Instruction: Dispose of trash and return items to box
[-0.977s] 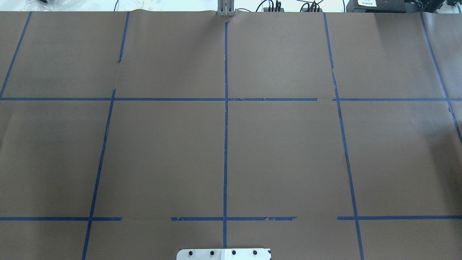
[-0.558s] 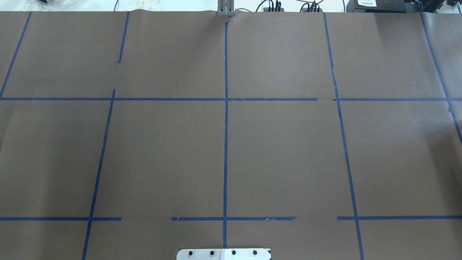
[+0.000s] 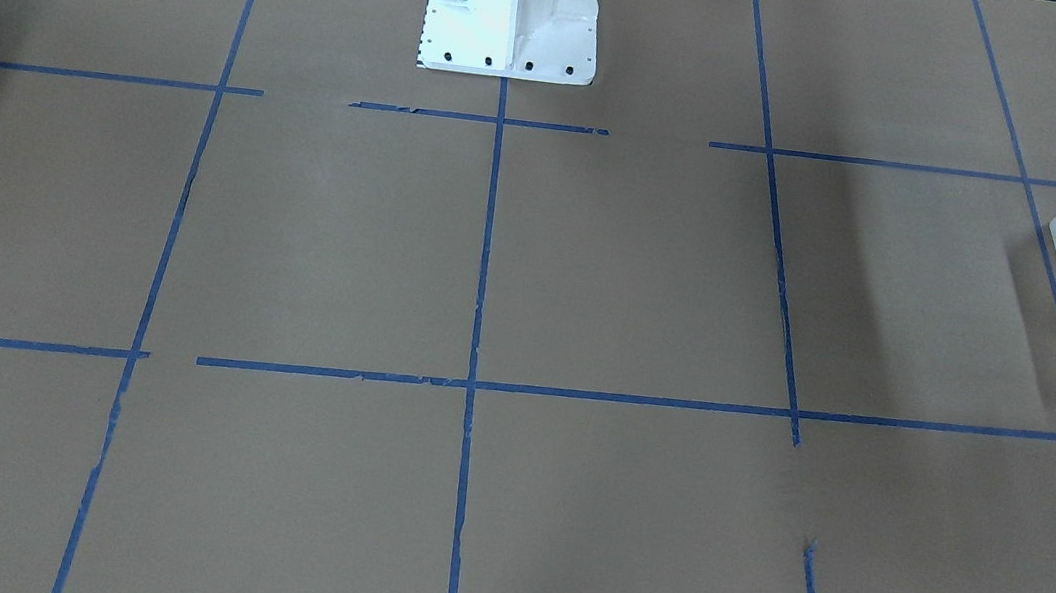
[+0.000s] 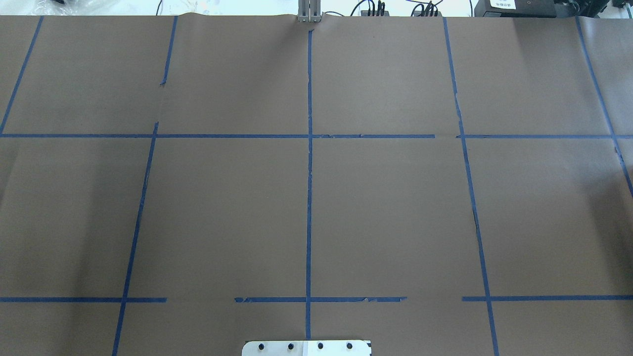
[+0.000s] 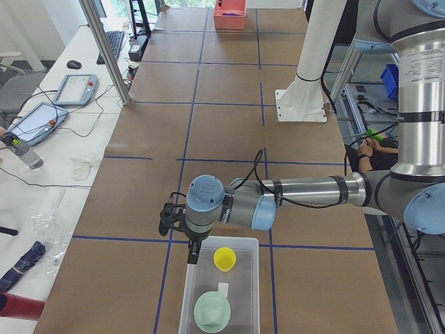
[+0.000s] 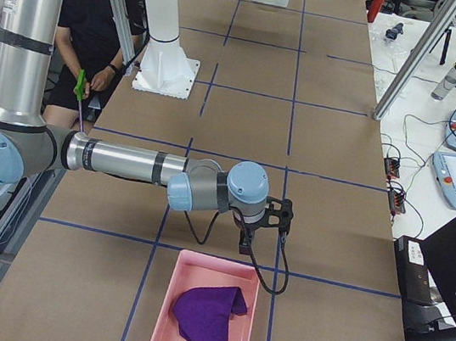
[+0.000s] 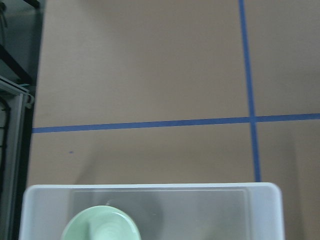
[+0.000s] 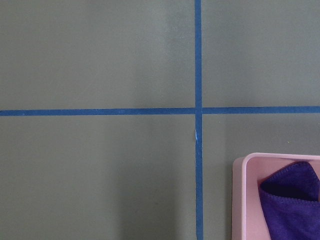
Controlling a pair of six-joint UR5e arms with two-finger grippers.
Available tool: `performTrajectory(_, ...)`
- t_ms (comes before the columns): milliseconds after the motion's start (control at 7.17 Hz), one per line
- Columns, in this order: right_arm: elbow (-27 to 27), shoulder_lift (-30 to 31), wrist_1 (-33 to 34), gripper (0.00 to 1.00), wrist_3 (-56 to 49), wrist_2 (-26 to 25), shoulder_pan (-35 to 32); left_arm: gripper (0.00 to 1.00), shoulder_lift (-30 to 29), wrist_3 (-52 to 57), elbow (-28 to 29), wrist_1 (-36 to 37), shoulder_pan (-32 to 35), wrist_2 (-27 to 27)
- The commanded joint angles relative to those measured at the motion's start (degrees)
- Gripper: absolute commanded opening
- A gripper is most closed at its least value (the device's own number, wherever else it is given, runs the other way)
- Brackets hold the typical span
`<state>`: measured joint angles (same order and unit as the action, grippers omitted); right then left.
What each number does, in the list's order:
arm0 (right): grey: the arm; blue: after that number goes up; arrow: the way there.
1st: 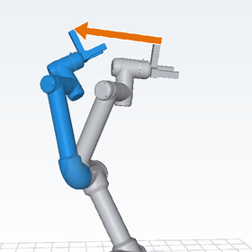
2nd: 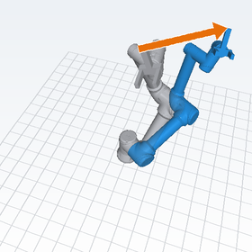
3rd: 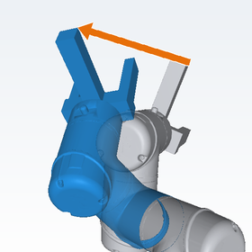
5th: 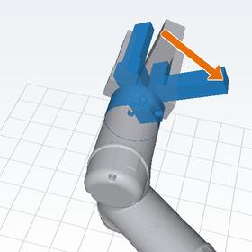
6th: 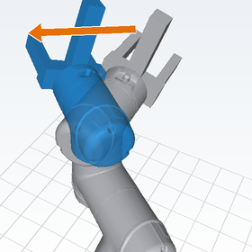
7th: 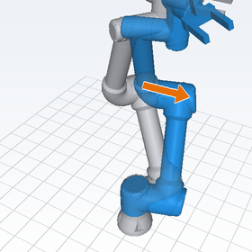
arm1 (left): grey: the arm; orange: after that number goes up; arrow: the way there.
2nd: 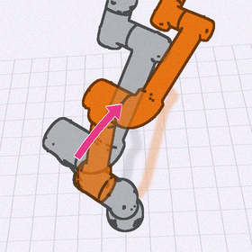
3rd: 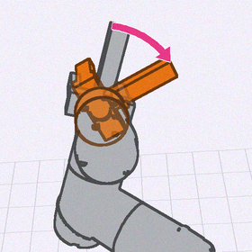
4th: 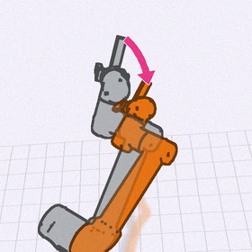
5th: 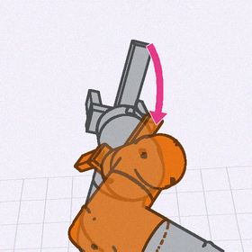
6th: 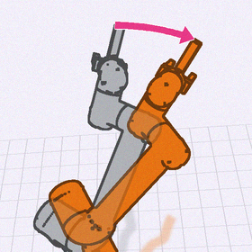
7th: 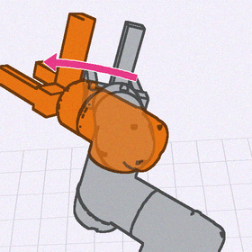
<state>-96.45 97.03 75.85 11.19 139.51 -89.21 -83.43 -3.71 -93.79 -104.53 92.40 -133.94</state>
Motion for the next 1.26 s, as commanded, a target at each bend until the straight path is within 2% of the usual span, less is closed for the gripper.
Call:
performTrajectory(0,0.04,0.00,0.00,1.00,-0.03,-0.03,0.09,1.00,-1.11,-1.04,-0.61,0.73,-2.31,-0.80)
performTrajectory(279,0.13,0.00,0.09,1.00,-0.03,-0.03,0.00,1.00,-5.32,-0.51,-1.31,9.13,-2.23,-0.62)
performTrajectory(558,0.13,0.00,0.09,1.00,-0.03,-0.12,0.09,1.00,-5.34,0.01,-2.80,11.10,-1.96,-0.53)
performTrajectory(1116,0.21,0.09,0.09,1.00,-0.21,-0.21,0.00,1.00,-3.93,3.27,-1.84,11.45,-1.87,-0.36)
